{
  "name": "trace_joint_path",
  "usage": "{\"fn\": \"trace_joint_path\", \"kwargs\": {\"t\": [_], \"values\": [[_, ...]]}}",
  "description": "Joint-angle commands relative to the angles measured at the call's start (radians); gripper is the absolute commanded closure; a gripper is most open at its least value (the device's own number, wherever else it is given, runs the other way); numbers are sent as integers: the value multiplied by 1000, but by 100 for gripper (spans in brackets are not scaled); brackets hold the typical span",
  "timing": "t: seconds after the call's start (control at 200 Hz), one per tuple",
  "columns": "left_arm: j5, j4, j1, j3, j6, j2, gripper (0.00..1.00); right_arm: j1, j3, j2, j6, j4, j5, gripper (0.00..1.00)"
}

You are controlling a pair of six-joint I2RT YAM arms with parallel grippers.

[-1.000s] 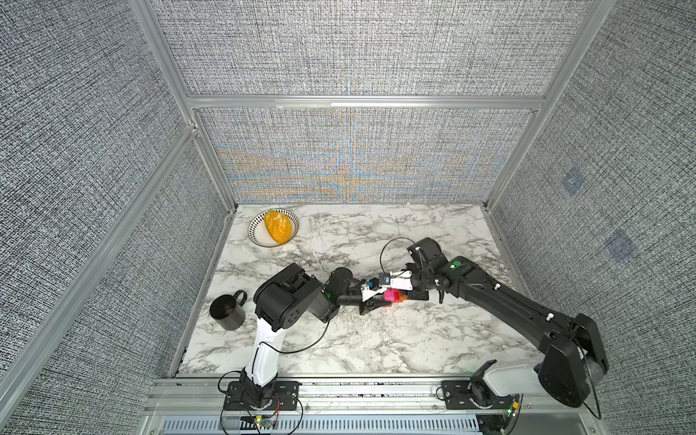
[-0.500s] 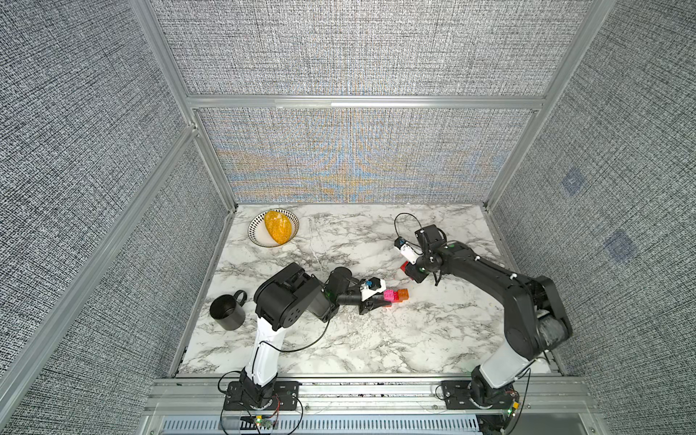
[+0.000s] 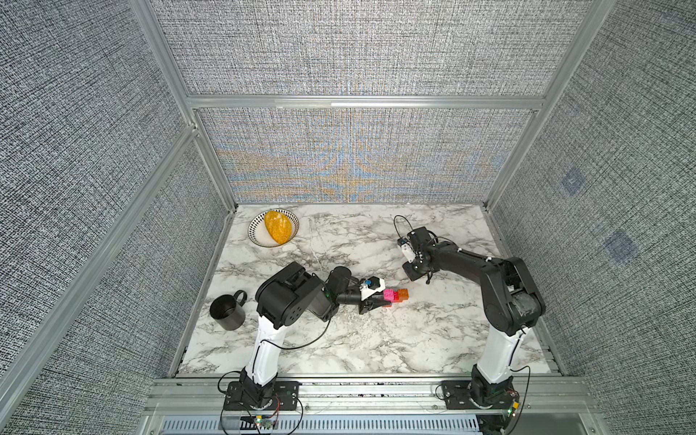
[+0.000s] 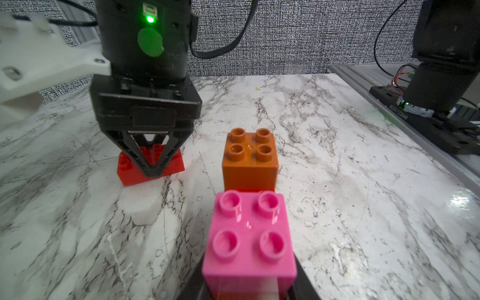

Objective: Assemble the letter p with lego
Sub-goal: Adjust the lego brick at the center of the board.

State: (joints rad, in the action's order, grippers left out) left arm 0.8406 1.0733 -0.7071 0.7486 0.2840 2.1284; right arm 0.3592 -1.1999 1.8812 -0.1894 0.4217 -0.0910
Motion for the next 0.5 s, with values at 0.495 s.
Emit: {"fn": "trace_joint_path", "kwargs": {"t": [0.495], "values": [[-61, -229, 7, -3, 9, 31, 100, 0, -34, 28, 19, 17, 0, 55]]}}
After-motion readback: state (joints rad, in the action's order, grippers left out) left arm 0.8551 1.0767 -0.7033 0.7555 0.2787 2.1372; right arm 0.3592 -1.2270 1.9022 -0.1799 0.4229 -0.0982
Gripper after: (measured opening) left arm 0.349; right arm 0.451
